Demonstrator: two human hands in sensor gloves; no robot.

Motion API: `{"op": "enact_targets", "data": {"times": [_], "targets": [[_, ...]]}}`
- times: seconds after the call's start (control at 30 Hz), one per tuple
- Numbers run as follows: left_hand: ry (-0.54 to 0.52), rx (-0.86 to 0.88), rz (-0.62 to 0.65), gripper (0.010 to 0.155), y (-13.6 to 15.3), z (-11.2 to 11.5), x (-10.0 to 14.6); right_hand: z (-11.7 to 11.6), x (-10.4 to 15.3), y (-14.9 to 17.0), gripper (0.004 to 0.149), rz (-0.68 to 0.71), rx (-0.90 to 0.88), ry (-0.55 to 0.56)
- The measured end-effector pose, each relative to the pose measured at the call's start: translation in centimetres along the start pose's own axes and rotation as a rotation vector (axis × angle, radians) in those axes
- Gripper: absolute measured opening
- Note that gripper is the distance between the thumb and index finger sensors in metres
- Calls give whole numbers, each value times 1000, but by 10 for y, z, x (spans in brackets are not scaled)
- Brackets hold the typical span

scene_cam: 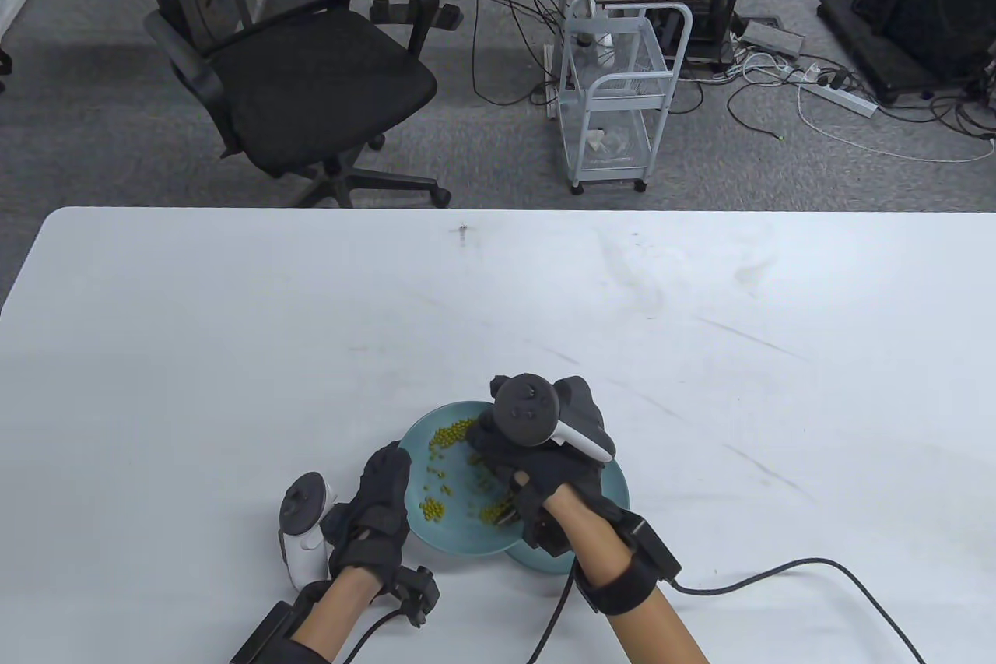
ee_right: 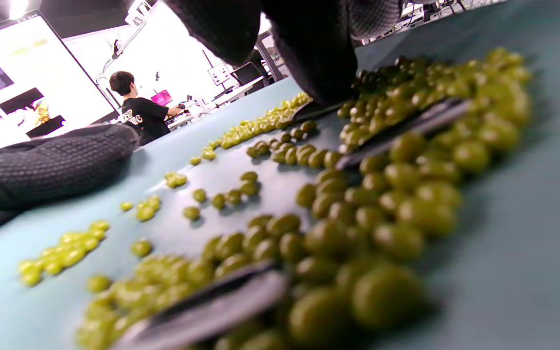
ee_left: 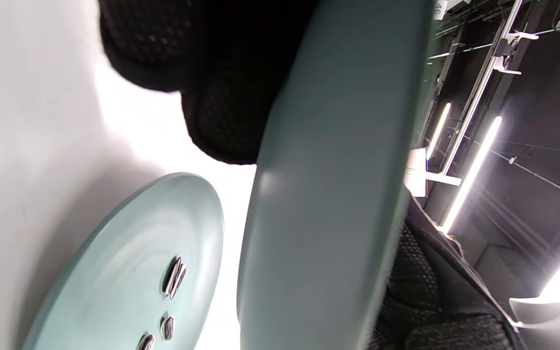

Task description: Pick sunflower seeds with hand pinch into plate

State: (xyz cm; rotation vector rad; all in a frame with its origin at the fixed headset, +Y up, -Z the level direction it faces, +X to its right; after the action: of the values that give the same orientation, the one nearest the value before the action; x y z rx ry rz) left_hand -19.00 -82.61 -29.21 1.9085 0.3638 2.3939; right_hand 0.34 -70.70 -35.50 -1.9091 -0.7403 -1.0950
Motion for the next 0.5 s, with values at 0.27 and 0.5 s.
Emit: {"op": "enact_targets", "data": {"times": [0.27,0.5], "targets": [[13,7,-3,53,0,1,0,1,0,-2,46,37,-99,-9],[1,3,-1,53,0,0,0,6,2,3,50,0,-72,40]]}}
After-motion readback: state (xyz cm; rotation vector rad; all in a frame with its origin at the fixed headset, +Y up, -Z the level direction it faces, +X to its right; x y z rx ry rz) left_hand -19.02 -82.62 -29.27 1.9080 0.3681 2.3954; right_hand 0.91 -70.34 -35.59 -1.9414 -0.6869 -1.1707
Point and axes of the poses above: the tracker on the back of each hand, its own y axis roughly to the little-finger side, its own x axis roughly from the fingertips to the wrist, z = x × y, the point moved 4 cm from there along -x, roughly from the wrist to the fingertips, and after that the axes turned 2 degrees about y, right-handed, at the moved point
